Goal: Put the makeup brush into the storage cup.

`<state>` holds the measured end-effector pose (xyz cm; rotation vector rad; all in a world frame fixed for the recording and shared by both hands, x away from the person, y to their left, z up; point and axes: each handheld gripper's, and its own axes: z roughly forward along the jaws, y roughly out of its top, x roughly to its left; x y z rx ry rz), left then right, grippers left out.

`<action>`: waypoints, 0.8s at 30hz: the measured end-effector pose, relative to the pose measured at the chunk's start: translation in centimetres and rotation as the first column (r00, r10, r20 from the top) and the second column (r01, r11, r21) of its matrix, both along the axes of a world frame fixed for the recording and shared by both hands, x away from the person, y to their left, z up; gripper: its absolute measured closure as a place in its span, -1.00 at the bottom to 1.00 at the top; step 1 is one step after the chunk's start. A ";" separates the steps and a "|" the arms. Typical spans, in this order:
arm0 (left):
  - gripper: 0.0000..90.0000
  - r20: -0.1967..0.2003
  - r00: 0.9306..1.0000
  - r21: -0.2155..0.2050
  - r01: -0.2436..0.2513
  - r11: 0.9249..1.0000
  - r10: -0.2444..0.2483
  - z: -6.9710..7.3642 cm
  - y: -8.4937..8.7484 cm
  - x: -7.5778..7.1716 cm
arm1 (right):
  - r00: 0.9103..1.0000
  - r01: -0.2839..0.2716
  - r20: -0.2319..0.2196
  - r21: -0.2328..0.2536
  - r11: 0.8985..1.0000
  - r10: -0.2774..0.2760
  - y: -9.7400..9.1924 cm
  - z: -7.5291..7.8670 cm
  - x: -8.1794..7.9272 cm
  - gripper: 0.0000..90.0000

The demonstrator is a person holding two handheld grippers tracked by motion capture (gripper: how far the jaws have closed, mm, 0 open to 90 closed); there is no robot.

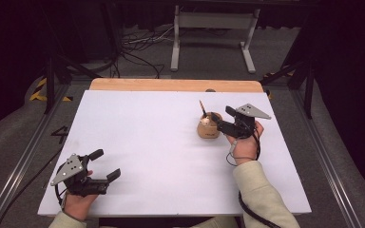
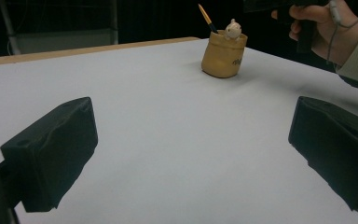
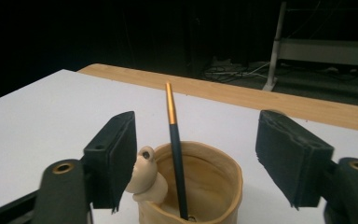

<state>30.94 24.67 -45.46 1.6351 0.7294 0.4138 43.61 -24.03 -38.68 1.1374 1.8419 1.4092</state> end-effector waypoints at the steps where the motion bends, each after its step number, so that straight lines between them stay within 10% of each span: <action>1: -0.96 -0.002 1.000 0.002 0.002 1.000 -0.002 0.0 0.0 0.0 | 1.000 -0.004 0.007 -0.004 1.000 0.004 -0.1 0.2 -0.2 -0.42; 12: -0.98 -0.023 1.000 -0.004 0.010 1.000 -0.010 -0.1 0.1 0.0 | 0.994 -0.104 0.034 -0.045 0.994 0.105 -1.8 2.2 -2.8 -0.97; 24: -0.98 -0.024 1.000 -0.002 0.010 1.000 -0.010 -0.1 0.1 0.0 | 0.974 -0.209 0.079 -0.058 0.976 0.213 -3.2 2.2 -5.7 -1.00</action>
